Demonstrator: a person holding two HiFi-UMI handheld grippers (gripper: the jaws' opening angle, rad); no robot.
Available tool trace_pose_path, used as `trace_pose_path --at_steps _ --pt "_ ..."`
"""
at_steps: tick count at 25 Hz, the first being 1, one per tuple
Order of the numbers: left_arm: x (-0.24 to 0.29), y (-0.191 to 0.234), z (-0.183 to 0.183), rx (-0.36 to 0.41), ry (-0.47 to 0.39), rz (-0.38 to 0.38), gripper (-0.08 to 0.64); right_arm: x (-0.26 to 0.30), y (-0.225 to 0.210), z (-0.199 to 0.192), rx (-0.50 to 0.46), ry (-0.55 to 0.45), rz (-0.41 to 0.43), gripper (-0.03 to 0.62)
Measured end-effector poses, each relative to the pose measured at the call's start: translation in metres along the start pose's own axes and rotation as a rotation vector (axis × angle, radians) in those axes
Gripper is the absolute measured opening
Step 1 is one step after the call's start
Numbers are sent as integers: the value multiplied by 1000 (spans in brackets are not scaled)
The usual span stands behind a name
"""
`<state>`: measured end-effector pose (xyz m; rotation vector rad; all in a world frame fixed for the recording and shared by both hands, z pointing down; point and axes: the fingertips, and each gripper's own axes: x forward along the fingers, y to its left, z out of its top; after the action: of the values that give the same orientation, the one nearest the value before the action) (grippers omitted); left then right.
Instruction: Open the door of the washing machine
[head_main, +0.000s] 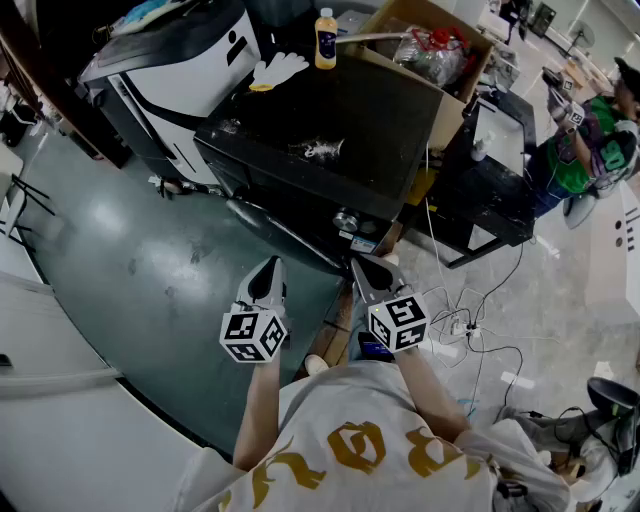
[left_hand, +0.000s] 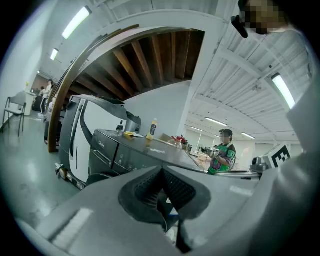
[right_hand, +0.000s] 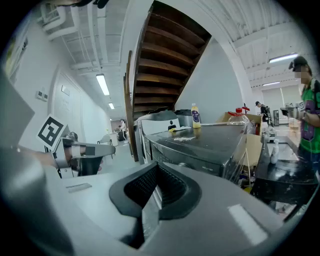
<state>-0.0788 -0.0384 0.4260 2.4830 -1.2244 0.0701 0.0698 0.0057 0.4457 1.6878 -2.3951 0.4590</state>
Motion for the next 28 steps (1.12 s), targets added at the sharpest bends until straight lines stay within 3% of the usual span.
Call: trace_pose_path --at_steps 14,28 --pt "9 3 -18 -21 61 -7 0 3 -7 -13 25 40 -3 21" --pt "61 9 -76 -75 239 -26 89 22 -22 -51 91 164 27 51"
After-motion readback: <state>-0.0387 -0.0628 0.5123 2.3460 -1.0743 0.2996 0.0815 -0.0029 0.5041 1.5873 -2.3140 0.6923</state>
